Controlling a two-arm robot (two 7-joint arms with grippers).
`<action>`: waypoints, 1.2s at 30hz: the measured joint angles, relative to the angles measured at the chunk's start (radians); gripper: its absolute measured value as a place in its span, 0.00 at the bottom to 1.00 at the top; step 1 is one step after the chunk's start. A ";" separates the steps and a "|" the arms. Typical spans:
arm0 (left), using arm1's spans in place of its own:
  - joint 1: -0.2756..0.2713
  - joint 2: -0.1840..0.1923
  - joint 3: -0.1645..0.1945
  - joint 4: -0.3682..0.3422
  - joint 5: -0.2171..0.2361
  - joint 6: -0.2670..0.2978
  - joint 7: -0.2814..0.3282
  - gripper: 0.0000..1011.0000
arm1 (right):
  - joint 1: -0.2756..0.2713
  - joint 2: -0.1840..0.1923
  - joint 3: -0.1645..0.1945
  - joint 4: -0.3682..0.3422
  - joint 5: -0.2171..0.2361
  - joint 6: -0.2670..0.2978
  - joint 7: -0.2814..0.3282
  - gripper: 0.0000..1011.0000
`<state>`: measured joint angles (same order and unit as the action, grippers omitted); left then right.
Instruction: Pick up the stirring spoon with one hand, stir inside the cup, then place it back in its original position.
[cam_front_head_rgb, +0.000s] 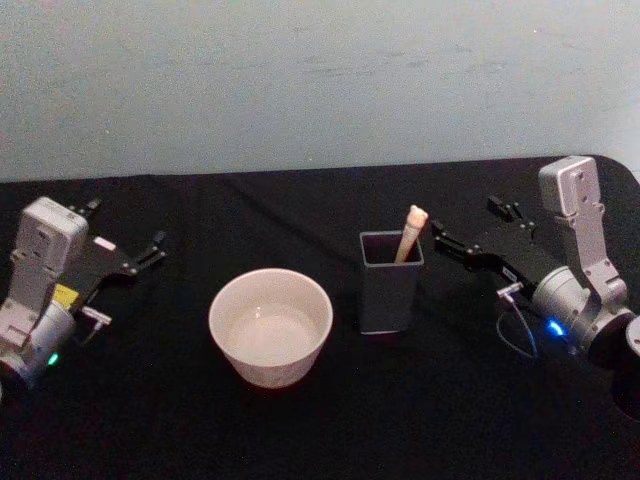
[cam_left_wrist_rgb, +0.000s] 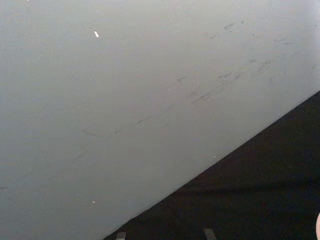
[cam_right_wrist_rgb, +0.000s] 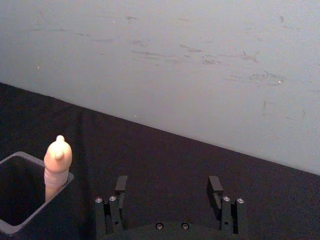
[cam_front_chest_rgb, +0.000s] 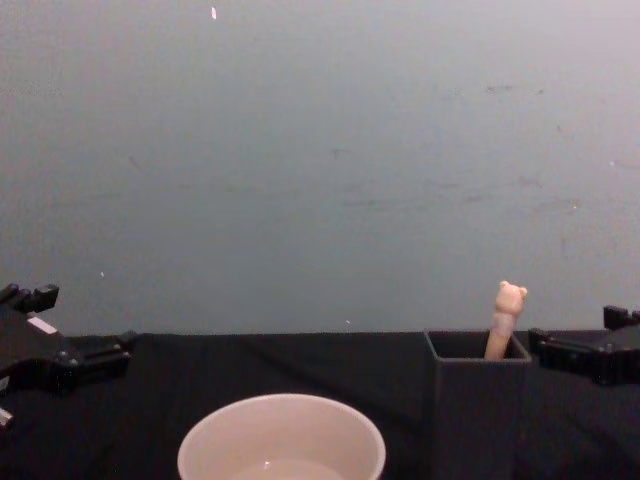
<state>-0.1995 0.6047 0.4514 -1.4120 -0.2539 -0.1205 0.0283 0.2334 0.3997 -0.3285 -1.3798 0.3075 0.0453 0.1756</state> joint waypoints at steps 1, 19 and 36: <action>0.000 0.000 0.000 0.000 0.000 0.000 0.000 0.99 | 0.000 0.000 0.000 0.000 0.000 0.000 0.000 0.99; 0.000 0.000 0.000 0.000 0.000 0.000 0.000 0.99 | -0.001 0.003 0.003 -0.006 0.007 -0.006 0.000 0.99; 0.000 0.000 0.000 0.000 0.000 0.000 0.000 0.99 | -0.001 0.004 0.003 -0.008 0.009 -0.007 0.001 0.99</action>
<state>-0.1995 0.6047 0.4514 -1.4120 -0.2539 -0.1205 0.0283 0.2327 0.4034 -0.3252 -1.3878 0.3160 0.0380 0.1767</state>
